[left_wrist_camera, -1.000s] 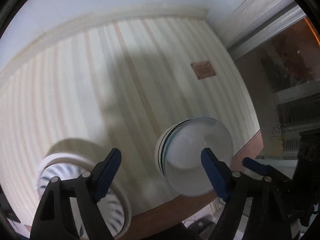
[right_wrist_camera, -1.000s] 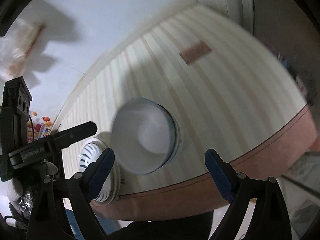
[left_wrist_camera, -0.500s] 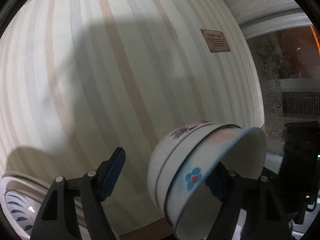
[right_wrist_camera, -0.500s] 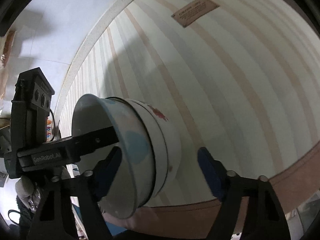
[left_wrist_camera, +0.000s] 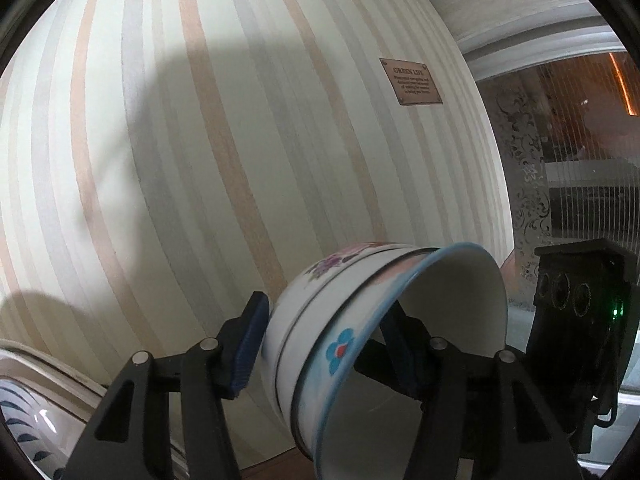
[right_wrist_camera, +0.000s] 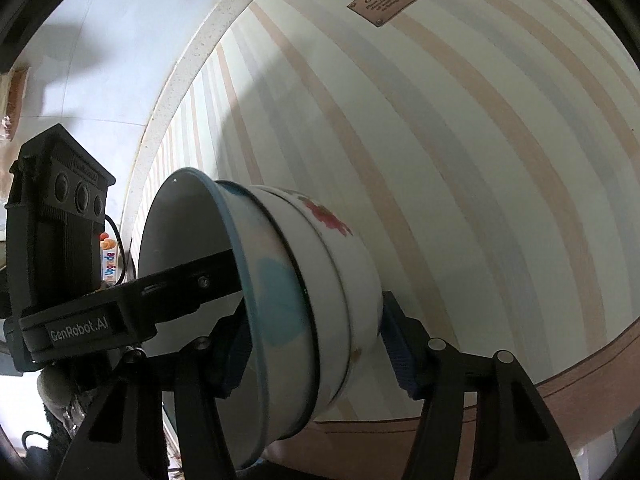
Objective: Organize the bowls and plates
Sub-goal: 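Carry the bowl stack over the blue-striped plate stack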
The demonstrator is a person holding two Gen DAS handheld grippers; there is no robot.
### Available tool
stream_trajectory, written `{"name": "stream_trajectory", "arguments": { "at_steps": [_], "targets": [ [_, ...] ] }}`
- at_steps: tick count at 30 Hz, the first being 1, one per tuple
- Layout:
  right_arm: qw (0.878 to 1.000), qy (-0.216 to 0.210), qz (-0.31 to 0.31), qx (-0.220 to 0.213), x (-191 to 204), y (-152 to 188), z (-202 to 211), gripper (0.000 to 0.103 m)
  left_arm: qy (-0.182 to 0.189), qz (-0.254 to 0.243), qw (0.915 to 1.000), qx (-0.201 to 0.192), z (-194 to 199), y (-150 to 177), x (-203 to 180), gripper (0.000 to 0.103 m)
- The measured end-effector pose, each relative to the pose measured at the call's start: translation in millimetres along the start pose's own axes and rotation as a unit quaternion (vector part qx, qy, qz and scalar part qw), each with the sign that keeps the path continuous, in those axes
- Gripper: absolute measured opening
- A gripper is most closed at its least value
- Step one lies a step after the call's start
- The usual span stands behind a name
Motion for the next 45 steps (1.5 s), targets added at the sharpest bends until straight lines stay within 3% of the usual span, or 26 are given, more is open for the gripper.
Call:
{"name": "stream_trajectory", "arguments": {
  "at_steps": [12,26,36,45],
  "targets": [
    [1.0,0.001,0.02,0.011,8.4,5.6,5.5,0.06,-0.017,0.01,0.9997,-0.017,26.6,8.9,9.6,0.054],
    [0.997,-0.019,0.051,0.058,76.0,31.2,8.2,0.058,-0.031,0.053,0.9964,-0.058,94.3,35.8,42.0,0.054],
    [0.986,-0.043,0.125,0.102,159.1,63.4,-19.5,0.058,-0.049,0.122,0.9854,-0.108,157.3,68.4,110.5,0.054],
    [0.971,-0.043,0.177,0.154,204.2,101.3,-67.6,0.058,-0.055,0.189,0.9716,-0.131,167.6,98.5,160.2,0.054]
  ]
}}
Point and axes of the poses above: each gripper's, at about its wrist camera, not at the fingertips, and z roughly against the way its jaws point, x to its left, y to its underside, the point moved 10 cm from there along -z, roughly the way its jaws point, and after that the axes turned 5 degrees about y, right-handed, at the moved point
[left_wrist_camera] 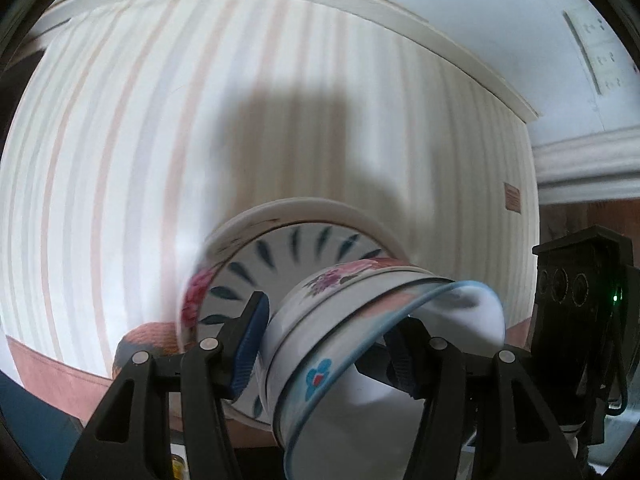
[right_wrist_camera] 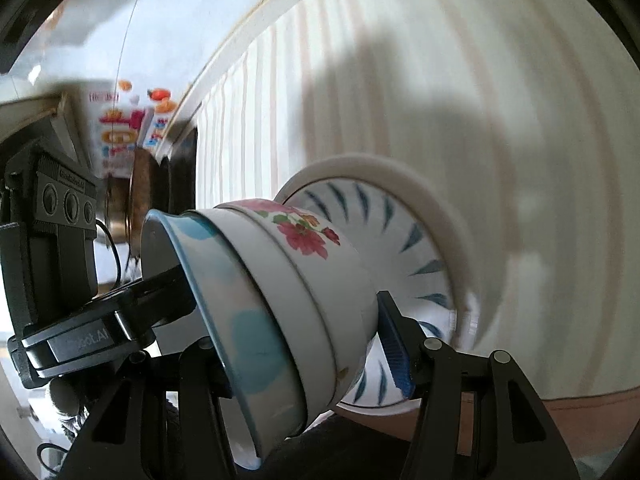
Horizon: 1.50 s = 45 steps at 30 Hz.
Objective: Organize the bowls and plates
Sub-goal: 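Carry the bowl stack over the blue-striped plate stack, then lower the bowl stack onto the plates and open both tools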
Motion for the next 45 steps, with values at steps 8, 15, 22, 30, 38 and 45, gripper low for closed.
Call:
{"name": "stream_trajectory", "arguments": {
  "at_steps": [8,15,22,30,38,45],
  "targets": [
    [0.999,0.014,0.016,0.024,2.1,5.0,-23.9,0.058,0.005,0.023,0.9997,0.0,-6.6,2.8,16.7,0.054],
    [0.999,0.023,0.011,0.033,4.9,0.8,-40.0,0.058,0.009,0.024,0.9996,0.009,-7.6,3.7,29.1,0.054],
    [0.998,0.038,0.008,0.04,0.9,1.0,-48.5,0.058,0.002,0.026,0.9995,0.017,-15.4,3.6,34.6,0.054],
    [0.998,0.04,0.011,0.039,4.0,-0.6,-47.7,0.058,-0.003,0.029,0.9995,0.013,-17.1,5.3,36.5,0.053],
    [0.998,0.054,0.006,0.032,-2.0,4.2,-42.4,0.058,-0.01,0.017,0.9998,0.0,-12.2,7.0,29.3,0.053],
    [0.997,0.074,0.025,0.003,3.0,5.6,-20.7,0.058,-0.032,-0.01,0.9986,-0.04,14.3,9.1,21.9,0.053]
  ]
}}
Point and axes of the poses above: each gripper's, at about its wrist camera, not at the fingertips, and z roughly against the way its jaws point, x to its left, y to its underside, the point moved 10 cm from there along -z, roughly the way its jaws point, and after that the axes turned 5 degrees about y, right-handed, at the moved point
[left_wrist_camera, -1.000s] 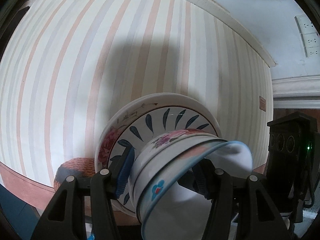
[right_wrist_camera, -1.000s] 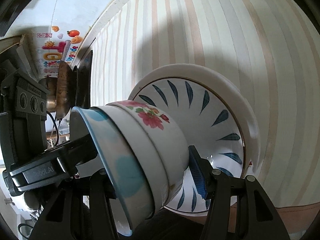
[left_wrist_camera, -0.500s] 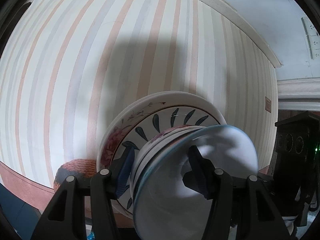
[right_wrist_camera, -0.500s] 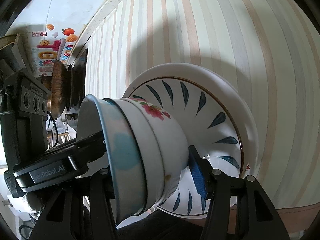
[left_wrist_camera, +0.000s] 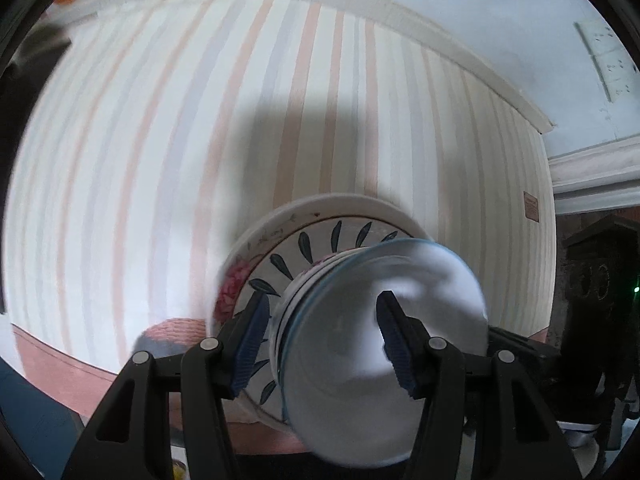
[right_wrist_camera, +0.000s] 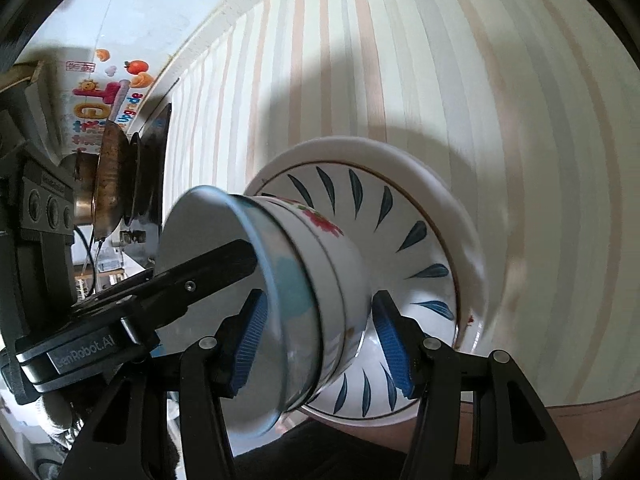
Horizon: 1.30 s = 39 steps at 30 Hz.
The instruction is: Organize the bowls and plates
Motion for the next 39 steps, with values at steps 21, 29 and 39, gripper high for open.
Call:
{"name": "stream_trajectory", "arguments": {
  "at_steps": [21,29,39],
  "targets": [
    [0.956,0.163,0.091,-0.225,63.8,87.0,184.2,0.09,-0.081,-0.088,0.9726,-0.199,161.8,72.2,-24.7,0.089],
    [0.929,0.193,0.104,-0.298,95.6,144.0,243.3,0.093,-0.084,-0.109,0.9548,-0.264,223.6,112.4,-43.3,0.097],
    [0.901,0.217,0.107,-0.36,132.2,226.1,297.2,0.096,-0.087,-0.126,0.9404,-0.304,270.2,170.6,-52.3,0.098]
  ]
}}
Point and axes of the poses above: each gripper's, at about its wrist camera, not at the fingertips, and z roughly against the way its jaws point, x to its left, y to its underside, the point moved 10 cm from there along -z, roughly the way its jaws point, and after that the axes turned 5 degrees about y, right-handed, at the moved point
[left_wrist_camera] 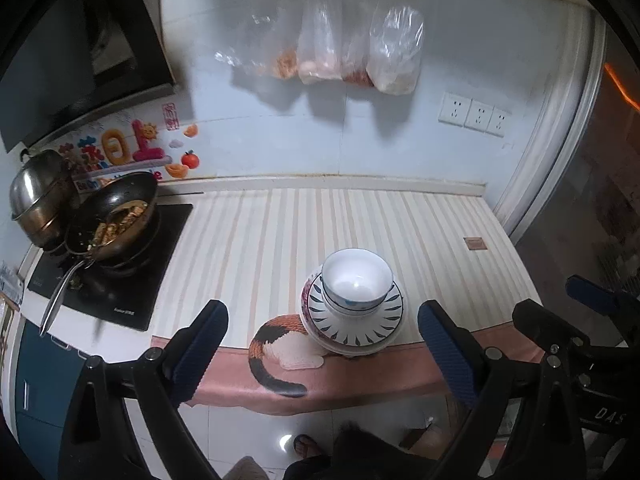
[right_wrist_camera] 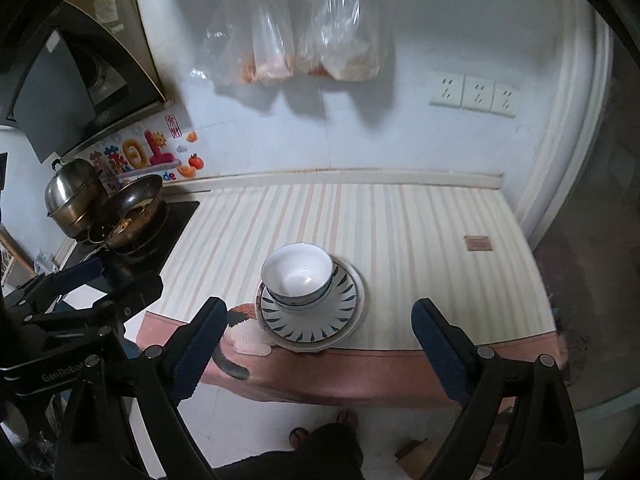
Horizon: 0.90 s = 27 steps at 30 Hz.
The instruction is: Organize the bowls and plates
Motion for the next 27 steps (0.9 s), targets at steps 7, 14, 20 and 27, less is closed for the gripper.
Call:
{"name": "stream_trajectory", "arguments": {
  "at_steps": [7,14,20,27],
  "targets": [
    [0.999,0.001,0.017,-0.035,9.1,19.4,49.4,0.098,-0.022,0.006,0.9994,-0.026,39.2,17.3,-0.5,0.098],
    [0.999,0.004,0.027,-0.047,5.0,37.1,78.3,0.098,-0.029,0.015,0.9991,-0.028,66.2,38.4,-4.4,0.098],
    [0.998,0.011,0.019,-0.053,-9.8,54.6,101.8,0.098,-0.041,0.015,0.9985,-0.034,85.8,52.6,-6.3,0.098],
    [0.998,0.011,0.005,-0.062,-25.4,67.1,122.6,0.098,-0.039,0.018,0.9982,-0.042,97.8,62.2,-9.3,0.098]
  ]
}}
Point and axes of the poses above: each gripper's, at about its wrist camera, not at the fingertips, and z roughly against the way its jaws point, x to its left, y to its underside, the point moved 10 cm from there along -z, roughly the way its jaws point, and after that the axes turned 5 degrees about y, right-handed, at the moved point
